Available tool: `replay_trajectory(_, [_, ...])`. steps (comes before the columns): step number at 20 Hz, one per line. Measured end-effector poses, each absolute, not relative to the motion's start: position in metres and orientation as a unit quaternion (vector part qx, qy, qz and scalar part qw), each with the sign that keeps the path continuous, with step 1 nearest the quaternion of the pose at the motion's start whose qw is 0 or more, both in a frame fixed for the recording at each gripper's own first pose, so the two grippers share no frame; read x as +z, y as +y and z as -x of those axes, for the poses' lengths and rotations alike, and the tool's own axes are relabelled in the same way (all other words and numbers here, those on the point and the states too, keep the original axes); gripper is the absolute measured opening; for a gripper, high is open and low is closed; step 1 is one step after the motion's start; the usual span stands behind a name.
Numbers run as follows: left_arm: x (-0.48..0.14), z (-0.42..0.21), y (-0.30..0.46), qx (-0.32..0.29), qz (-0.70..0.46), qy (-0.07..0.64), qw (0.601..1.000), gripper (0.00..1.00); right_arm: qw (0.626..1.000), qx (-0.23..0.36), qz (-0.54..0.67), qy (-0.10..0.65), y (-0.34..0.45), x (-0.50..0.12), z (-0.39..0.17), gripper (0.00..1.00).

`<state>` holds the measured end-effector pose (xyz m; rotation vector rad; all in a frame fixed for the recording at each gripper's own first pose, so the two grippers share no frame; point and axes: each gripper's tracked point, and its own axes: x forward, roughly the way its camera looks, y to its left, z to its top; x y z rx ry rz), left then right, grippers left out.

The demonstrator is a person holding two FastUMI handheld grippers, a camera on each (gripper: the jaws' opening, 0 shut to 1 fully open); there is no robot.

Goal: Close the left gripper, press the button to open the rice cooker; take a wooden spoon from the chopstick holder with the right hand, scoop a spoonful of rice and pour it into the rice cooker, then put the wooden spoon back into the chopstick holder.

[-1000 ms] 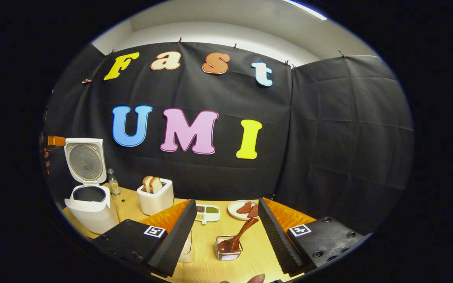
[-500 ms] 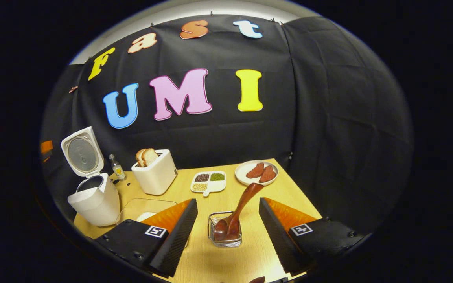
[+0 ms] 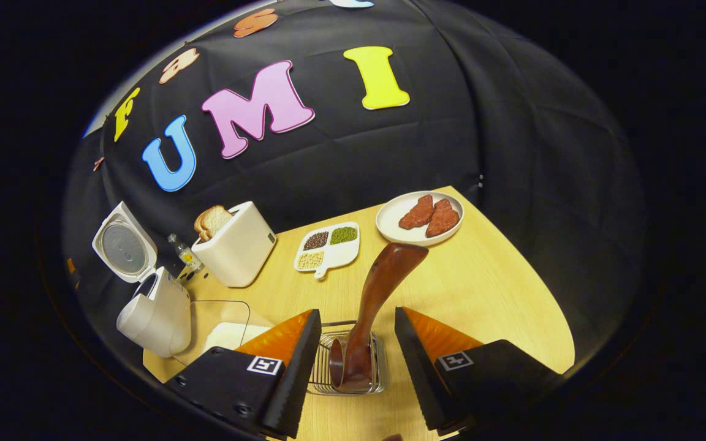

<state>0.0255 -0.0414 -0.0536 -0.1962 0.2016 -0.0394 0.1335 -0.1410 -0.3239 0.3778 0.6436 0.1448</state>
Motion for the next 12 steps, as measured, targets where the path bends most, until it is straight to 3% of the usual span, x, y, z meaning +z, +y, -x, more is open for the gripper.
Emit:
replay_trajectory(1, [-0.054,-0.025,-0.043,-0.018,0.100,0.103,0.989,0.91,0.927,0.072,-0.184,0.320,-0.139,-0.330,-0.139,0.77])
replay_trajectory(2, [-0.055,-0.026,-0.044,-0.016,0.100,0.106,0.989,0.91,0.926,0.067,-0.179,0.326,-0.140,-0.333,-0.138,0.69])
replay_trajectory(3, [-0.055,-0.025,-0.044,-0.013,0.100,0.106,0.989,0.91,0.926,0.066,-0.177,0.328,-0.140,-0.336,-0.139,0.40])
replay_trajectory(4, [-0.055,-0.025,-0.044,-0.010,0.101,0.106,0.989,0.91,0.927,0.068,-0.176,0.324,-0.139,-0.334,-0.139,0.32])
replay_trajectory(5, [-0.055,-0.025,-0.044,-0.008,0.102,0.107,0.989,0.91,0.931,0.067,-0.167,0.317,-0.140,-0.333,-0.140,0.41])
replay_trajectory(6, [-0.056,-0.025,-0.042,-0.006,0.102,0.107,0.989,0.91,0.938,0.061,-0.153,0.304,-0.146,-0.328,-0.143,0.31])
replay_trajectory(7, [-0.056,-0.025,-0.041,-0.004,0.102,0.107,0.989,0.91,0.943,0.057,-0.146,0.294,-0.145,-0.339,-0.152,0.32])
replay_trajectory(11, [-0.057,-0.024,-0.035,0.000,0.107,0.110,0.988,0.91,0.930,0.066,-0.194,0.305,-0.138,-0.324,-0.146,0.14])
replay_trajectory(12, [-0.058,-0.023,-0.034,0.001,0.109,0.110,0.988,0.91,0.927,0.063,-0.203,0.310,-0.136,-0.327,-0.148,0.13])
